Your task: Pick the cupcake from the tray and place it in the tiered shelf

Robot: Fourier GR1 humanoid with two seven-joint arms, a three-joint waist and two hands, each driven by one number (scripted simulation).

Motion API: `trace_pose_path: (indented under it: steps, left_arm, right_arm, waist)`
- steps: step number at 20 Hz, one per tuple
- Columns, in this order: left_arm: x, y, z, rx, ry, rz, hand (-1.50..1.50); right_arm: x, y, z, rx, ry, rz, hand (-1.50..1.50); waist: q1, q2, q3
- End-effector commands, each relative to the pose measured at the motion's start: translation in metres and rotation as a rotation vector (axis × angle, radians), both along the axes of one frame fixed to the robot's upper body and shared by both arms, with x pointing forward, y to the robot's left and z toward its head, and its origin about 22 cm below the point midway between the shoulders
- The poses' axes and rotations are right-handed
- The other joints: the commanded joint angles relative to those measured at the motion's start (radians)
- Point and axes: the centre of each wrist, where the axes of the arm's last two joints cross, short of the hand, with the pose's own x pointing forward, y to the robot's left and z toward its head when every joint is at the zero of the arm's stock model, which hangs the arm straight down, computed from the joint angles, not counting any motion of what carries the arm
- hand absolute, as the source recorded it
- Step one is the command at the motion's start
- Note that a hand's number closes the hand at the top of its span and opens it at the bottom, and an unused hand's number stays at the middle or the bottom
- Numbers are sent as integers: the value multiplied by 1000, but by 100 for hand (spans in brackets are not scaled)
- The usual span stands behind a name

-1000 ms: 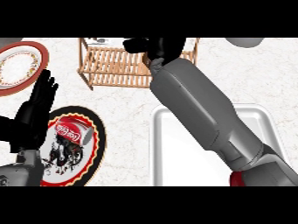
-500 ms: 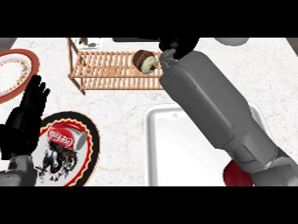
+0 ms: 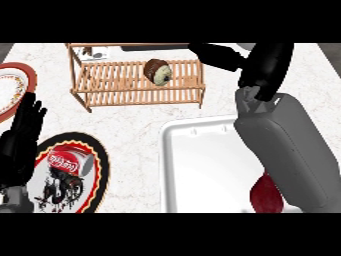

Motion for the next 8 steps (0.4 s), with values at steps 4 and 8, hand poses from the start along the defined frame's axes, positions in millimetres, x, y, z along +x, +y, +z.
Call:
trace_pose_path:
  steps: [4, 8]
  left_arm:
    - [-1, -4, -1, 0, -15, -16, 0]
    - [3, -8, 4, -11, -7, -44, 0]
  right_arm:
    - [-82, -52, -4, 39, 65, 9, -150]
    - [-124, -79, 10, 43, 7, 6, -150]
  waist:
    - [13, 10, -1]
    - [33, 16, -1]
